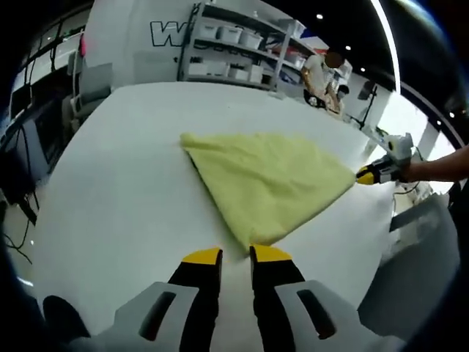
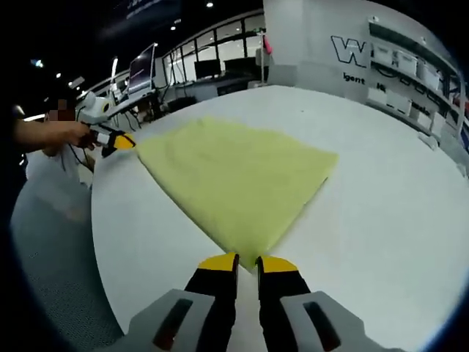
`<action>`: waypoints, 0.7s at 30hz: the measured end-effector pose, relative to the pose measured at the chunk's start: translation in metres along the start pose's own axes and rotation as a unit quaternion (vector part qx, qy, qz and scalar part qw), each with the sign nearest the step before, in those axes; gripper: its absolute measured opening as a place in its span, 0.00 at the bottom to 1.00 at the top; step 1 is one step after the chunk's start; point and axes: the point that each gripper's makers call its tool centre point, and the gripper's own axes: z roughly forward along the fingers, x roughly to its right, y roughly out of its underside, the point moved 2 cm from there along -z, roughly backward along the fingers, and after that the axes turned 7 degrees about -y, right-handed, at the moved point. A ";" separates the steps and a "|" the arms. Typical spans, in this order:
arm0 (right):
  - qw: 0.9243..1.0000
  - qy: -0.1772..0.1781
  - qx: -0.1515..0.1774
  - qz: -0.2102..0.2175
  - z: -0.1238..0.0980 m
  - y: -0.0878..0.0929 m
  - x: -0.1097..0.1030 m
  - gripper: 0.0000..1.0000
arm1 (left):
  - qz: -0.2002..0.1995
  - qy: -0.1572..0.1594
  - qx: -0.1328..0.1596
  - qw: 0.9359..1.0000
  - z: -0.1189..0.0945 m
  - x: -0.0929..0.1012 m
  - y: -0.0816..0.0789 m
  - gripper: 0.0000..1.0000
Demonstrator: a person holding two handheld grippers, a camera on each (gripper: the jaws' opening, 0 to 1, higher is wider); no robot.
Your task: Fold the garment on the visible template until the final outline fits inside the template.
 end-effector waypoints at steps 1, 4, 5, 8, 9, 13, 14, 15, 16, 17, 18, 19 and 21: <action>1.000 0.001 0.001 0.001 0.000 0.000 0.000 0.00 | 0.004 0.003 -0.001 1.000 0.001 0.002 0.000 0.14; 1.000 -0.001 0.003 0.011 -0.002 0.000 0.001 0.00 | 0.009 0.011 -0.012 1.000 0.009 0.005 0.002 0.10; 1.000 0.000 0.003 0.012 -0.003 0.000 0.001 0.00 | 0.006 0.017 -0.014 1.000 0.010 0.007 0.003 0.10; 1.000 0.001 0.011 0.022 -0.008 0.000 0.000 0.00 | 0.005 0.025 -0.013 1.000 0.012 0.010 0.002 0.05; 1.000 0.003 0.012 0.022 -0.010 0.000 0.000 0.00 | 0.007 0.025 -0.015 1.000 0.012 0.010 0.003 0.05; 1.000 0.008 0.013 0.017 -0.015 0.005 -0.001 0.00 | 0.015 0.029 -0.013 0.999 0.012 0.011 0.003 0.04; 1.000 0.010 0.013 0.015 -0.015 0.006 0.000 0.00 | 0.017 0.029 -0.014 0.999 0.012 0.011 0.004 0.04; 1.000 0.013 0.013 0.014 -0.016 0.008 0.001 0.00 | 0.019 0.029 -0.014 0.999 0.011 0.012 0.005 0.04; 1.000 0.013 0.013 0.017 -0.017 0.008 0.001 0.00 | 0.020 0.030 -0.014 0.999 0.011 0.013 0.005 0.04; 1.000 0.014 0.014 0.018 -0.018 0.009 0.001 0.00 | 0.021 0.030 -0.015 0.999 0.011 0.014 0.006 0.04; 1.000 0.016 0.015 0.018 -0.020 0.009 0.000 0.00 | 0.021 0.031 -0.016 0.999 0.010 0.014 0.006 0.04; 1.000 0.018 0.015 0.017 -0.021 0.009 0.000 0.00 | 0.022 0.033 -0.016 0.999 0.009 0.016 0.007 0.04; 0.999 0.021 0.019 0.019 -0.024 0.010 0.001 0.00 | 0.028 0.037 -0.018 0.999 0.007 0.018 0.009 0.04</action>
